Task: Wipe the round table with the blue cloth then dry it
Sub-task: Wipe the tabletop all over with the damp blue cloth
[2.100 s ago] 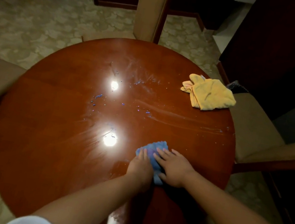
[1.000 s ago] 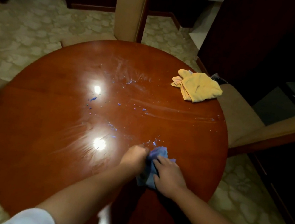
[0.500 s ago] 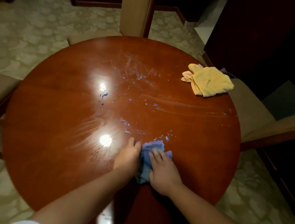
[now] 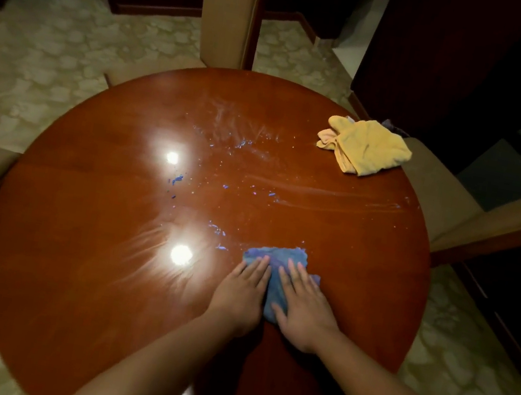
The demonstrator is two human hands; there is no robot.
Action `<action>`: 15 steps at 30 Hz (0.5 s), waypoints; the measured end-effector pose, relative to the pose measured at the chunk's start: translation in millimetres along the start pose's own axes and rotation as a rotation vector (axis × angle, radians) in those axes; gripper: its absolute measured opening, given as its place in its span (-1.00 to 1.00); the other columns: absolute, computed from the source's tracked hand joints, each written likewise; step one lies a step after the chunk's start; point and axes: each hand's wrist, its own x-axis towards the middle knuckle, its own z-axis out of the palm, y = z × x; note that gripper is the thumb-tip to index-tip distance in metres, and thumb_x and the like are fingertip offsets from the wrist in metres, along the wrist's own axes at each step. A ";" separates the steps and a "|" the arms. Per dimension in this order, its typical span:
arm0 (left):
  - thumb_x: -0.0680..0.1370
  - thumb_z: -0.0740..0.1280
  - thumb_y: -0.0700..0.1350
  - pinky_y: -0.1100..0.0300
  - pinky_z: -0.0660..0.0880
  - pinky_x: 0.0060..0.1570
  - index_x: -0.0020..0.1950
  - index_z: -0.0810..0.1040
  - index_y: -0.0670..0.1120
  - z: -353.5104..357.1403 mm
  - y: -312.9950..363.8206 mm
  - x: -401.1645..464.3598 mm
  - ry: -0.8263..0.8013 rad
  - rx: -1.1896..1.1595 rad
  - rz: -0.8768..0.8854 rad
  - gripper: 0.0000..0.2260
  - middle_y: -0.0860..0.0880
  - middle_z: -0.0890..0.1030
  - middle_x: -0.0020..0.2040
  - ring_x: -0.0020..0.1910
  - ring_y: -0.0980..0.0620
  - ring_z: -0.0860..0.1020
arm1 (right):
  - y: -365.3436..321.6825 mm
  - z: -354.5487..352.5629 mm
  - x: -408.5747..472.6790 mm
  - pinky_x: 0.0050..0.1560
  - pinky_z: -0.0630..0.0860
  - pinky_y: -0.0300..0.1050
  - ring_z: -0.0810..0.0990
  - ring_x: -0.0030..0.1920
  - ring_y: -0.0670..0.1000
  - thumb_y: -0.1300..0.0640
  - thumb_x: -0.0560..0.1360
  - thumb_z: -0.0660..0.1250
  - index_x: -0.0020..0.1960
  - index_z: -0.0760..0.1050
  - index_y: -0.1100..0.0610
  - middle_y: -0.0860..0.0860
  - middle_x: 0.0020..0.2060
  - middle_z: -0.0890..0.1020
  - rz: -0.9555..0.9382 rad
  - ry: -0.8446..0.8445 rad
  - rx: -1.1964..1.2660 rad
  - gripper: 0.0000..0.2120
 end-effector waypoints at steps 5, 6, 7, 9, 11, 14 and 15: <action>0.64 -0.03 0.01 0.04 -0.18 0.47 0.54 -0.14 -0.25 -16.9 -18.5 69.8 0.012 0.064 -0.094 -0.43 -0.18 -0.13 0.56 0.55 -0.06 -0.11 | 31.4 -36.5 65.1 0.49 -0.22 -0.08 -0.21 0.54 0.04 -0.13 0.62 -0.02 0.56 -0.22 0.13 0.08 0.55 -0.18 -0.025 -0.011 -0.096 -0.34; 0.64 -0.04 0.01 0.04 -0.18 0.48 0.54 -0.15 -0.25 -18.6 -20.5 76.7 -0.004 0.076 -0.115 -0.43 -0.17 -0.13 0.56 0.55 -0.06 -0.12 | 34.5 -38.7 73.0 0.49 -0.22 -0.09 -0.21 0.54 0.04 -0.12 0.63 -0.02 0.56 -0.22 0.13 0.08 0.55 -0.17 -0.036 -0.012 -0.112 -0.35; 0.64 -0.04 0.01 0.04 -0.18 0.48 0.54 -0.15 -0.25 -20.3 -21.5 80.2 -0.020 0.087 -0.126 -0.43 -0.17 -0.14 0.56 0.55 -0.06 -0.12 | 34.9 -41.5 76.2 0.48 -0.22 -0.09 -0.20 0.54 0.04 -0.11 0.63 -0.01 0.56 -0.21 0.14 0.08 0.55 -0.17 -0.048 -0.006 -0.121 -0.35; 0.64 -0.05 0.00 0.04 -0.19 0.48 0.54 -0.16 -0.25 -21.6 -19.7 78.4 -0.024 0.104 -0.129 -0.43 -0.18 -0.13 0.56 0.55 -0.07 -0.13 | 33.2 -38.3 73.6 0.49 -0.19 -0.10 -0.12 0.55 0.07 -0.08 0.63 0.01 0.56 -0.13 0.18 0.12 0.55 -0.09 -0.058 0.019 -0.093 -0.37; 0.63 -0.08 -0.04 0.02 -0.19 0.47 0.53 -0.15 -0.28 -18.8 -12.3 64.9 -0.013 0.108 -0.109 -0.45 -0.21 -0.10 0.56 0.55 -0.11 -0.11 | 28.2 -33.5 58.7 0.46 0.12 -0.04 0.20 0.49 0.13 -0.04 0.57 0.06 0.49 0.21 0.25 0.19 0.47 0.24 -0.102 0.077 -0.085 -0.42; 0.62 -0.14 -0.08 -0.01 -0.25 0.46 0.52 -0.17 -0.29 -11.8 9.8 31.5 -0.025 0.095 -0.060 -0.47 -0.24 -0.10 0.55 0.54 -0.15 -0.14 | 27.7 -20.3 28.8 0.19 0.49 -0.08 0.60 0.18 0.06 -0.11 0.37 0.04 0.16 0.62 0.18 0.11 0.15 0.63 -0.096 -0.018 -0.069 -0.41; 0.64 -0.11 -0.07 -0.01 -0.27 0.46 0.52 -0.18 -0.28 -10.4 18.6 21.5 -0.046 0.091 -0.045 -0.47 -0.23 -0.12 0.55 0.54 -0.14 -0.16 | 27.8 -13.6 16.5 0.22 0.45 -0.10 0.62 0.15 0.05 -0.11 0.35 0.04 0.14 0.64 0.17 0.09 0.13 0.64 -0.100 -0.058 -0.070 -0.41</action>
